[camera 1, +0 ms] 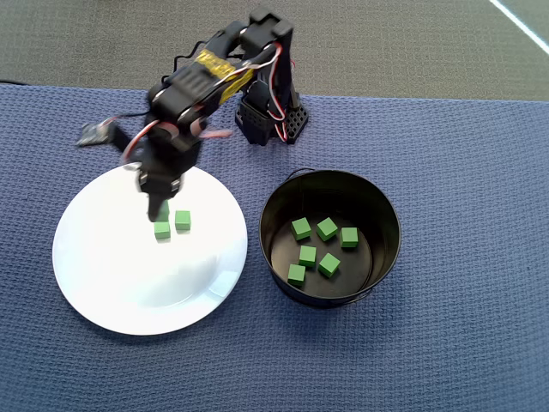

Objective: Pick up the green cubes from the white plate and place them in the black recipient

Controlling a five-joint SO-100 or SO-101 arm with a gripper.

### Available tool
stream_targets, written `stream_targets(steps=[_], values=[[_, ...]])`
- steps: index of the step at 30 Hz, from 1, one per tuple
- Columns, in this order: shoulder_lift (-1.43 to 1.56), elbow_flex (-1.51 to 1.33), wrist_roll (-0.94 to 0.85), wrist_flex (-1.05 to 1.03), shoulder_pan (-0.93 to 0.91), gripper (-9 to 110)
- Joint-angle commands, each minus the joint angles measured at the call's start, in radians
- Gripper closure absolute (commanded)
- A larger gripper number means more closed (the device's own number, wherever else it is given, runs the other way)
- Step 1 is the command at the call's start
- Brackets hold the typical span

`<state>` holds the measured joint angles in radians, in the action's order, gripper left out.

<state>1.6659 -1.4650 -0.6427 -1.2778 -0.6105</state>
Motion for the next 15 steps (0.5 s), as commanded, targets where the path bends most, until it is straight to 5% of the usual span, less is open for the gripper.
stream_targets(steps=[1, 8, 15], values=[[0.189, 0.086, 0.118, -0.146, 0.129, 101], [0.265, 0.074, 0.305, -0.321, 0.518, 101], [0.261, -0.078, 0.376, -0.212, 0.701, 101]])
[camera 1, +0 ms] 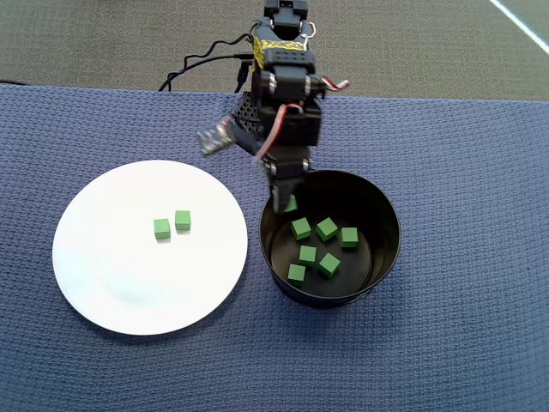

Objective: Pick up the green cubes from the white plate and place them in the black recipient

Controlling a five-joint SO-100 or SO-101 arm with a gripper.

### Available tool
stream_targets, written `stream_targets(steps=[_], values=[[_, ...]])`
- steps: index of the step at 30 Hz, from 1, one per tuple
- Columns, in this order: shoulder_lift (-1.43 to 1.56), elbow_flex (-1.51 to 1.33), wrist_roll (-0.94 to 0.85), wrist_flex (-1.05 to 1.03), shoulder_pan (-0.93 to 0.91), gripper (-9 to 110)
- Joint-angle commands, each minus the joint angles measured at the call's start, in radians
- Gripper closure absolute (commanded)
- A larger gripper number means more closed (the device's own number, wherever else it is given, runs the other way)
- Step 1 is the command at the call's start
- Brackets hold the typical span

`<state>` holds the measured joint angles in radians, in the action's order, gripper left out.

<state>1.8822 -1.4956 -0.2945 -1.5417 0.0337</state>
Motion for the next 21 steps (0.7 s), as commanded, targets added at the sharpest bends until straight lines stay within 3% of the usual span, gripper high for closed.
stream_targets(steps=[1, 2, 4, 9, 14, 21], values=[[0.051, -0.071, 0.003, 0.058, 0.071, 92], [0.052, -0.092, -0.034, 0.058, 0.084, 75], [0.055, -0.118, -0.054, 0.066, 0.083, 63], [0.051, -0.071, -0.104, 0.063, 0.043, 53], [0.040, 0.002, -0.135, 0.051, -0.029, 52], [-0.089, 0.032, -0.275, 0.141, -0.314, 52]])
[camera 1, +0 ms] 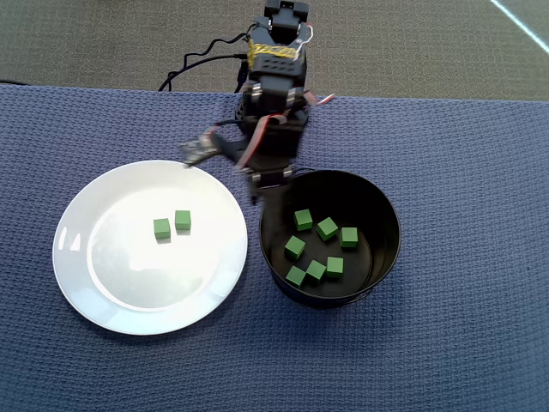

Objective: Pick up the green cubes from the white plate and place them in the black recipient

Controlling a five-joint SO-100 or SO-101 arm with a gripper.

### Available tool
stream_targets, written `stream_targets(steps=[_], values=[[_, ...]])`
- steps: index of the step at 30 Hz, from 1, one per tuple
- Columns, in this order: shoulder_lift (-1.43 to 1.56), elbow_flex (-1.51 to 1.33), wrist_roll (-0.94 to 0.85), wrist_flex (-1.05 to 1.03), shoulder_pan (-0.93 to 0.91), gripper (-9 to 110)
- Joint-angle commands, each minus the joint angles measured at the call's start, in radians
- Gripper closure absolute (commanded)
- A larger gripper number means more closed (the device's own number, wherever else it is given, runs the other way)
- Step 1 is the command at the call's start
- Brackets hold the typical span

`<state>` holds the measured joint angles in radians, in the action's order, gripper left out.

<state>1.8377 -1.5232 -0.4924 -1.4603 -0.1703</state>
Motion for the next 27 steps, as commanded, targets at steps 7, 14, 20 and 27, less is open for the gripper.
stream_targets(steps=[7, 14, 20, 27], values=[[-0.241, 0.034, -0.264, 0.235, -0.390, 53], [-0.350, 0.023, -0.345, 0.314, -0.537, 53], [-0.400, -0.003, -0.428, 0.365, -0.604, 55], [-0.442, -0.087, -0.534, 0.391, -0.601, 56]])
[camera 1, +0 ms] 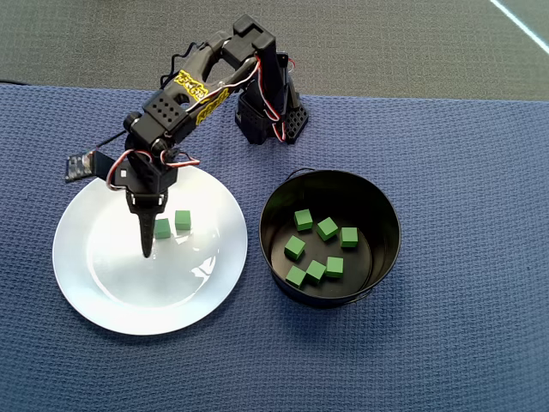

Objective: Pick up the green cubes from the white plate and place them in the black recipient

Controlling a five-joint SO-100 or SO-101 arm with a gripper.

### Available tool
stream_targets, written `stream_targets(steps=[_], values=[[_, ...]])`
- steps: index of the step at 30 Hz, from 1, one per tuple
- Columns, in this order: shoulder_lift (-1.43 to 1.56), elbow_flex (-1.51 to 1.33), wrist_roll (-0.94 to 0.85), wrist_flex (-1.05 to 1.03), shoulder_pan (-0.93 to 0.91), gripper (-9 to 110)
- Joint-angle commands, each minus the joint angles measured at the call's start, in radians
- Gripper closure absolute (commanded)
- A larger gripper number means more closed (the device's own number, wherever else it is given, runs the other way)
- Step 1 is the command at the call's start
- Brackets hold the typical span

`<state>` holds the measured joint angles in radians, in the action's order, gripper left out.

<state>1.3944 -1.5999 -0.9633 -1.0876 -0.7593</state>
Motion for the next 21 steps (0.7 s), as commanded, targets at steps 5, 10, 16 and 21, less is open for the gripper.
stream_targets(steps=[5, 10, 16, 21], values=[[-0.028, 0.000, -0.083, 0.034, -0.020, 55], [-0.038, -0.052, -0.069, 0.097, -0.005, 56], [-0.057, -0.100, -0.064, 0.160, 0.000, 56], [-0.078, -0.098, -0.052, 0.179, -0.002, 58]])
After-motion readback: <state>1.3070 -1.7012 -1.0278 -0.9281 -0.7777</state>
